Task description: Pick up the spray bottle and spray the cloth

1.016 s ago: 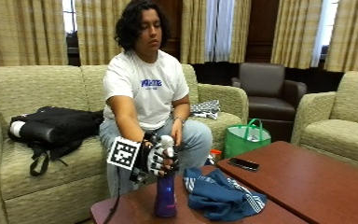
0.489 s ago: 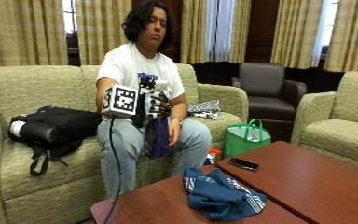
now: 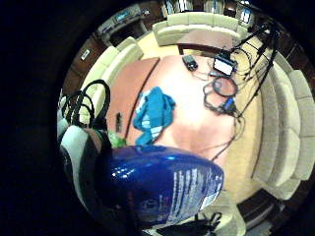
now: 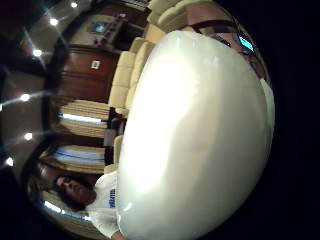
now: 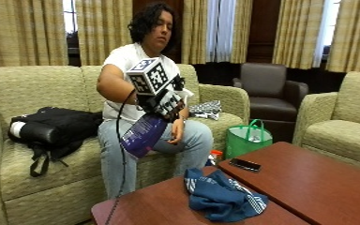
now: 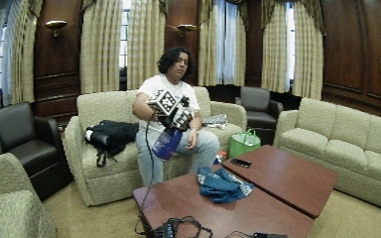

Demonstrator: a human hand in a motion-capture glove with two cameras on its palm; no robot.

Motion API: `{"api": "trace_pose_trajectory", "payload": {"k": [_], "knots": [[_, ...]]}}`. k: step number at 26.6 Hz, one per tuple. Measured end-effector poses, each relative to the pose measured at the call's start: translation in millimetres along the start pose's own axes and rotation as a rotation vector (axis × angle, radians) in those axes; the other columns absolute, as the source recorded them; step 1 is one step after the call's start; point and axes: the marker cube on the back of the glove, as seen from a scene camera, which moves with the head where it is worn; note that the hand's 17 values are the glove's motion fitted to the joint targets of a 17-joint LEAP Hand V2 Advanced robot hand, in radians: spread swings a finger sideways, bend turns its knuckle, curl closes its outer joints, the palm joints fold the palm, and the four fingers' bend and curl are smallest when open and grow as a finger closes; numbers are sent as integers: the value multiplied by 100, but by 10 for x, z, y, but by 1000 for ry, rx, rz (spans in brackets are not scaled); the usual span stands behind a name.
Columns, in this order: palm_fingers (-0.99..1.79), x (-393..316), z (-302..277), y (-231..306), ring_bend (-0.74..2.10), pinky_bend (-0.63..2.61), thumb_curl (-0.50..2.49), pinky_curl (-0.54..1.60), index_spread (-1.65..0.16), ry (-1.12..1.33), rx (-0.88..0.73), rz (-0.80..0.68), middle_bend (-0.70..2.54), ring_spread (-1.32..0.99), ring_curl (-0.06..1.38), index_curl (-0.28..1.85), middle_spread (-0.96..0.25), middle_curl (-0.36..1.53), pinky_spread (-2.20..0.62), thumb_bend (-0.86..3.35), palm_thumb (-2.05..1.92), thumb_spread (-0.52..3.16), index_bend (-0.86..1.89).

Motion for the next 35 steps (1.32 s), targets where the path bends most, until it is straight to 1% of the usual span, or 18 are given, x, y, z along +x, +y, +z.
{"api": "trace_pose_trajectory", "payload": {"k": [3,8,12,20,29,32,35], "knots": [[137,-19,109,-181,60,36,74,38,-25,121,-61,14,59,-19,45,56,-17,52,-22,-3,90,37,43],[137,72,311,-572,60,36,76,38,-25,307,-211,12,59,-19,45,56,-17,52,-22,-3,90,37,43],[137,18,599,-703,61,36,77,38,-25,428,-274,6,59,-19,45,57,-17,52,-22,-3,90,36,43],[136,-190,1347,-768,61,35,79,38,-25,728,-365,-73,59,-20,45,57,-18,51,-21,-3,90,36,42],[137,-269,2090,-729,61,35,80,37,-25,940,-478,-101,59,-20,45,58,-18,51,-21,-3,89,36,43],[137,-279,2328,-663,61,35,81,37,-25,1024,-532,-152,59,-20,45,58,-18,51,-21,-3,89,36,43],[136,-319,2584,-560,61,35,81,37,-25,1033,-611,-225,59,-21,45,58,-18,51,-21,-3,89,36,42]]}}
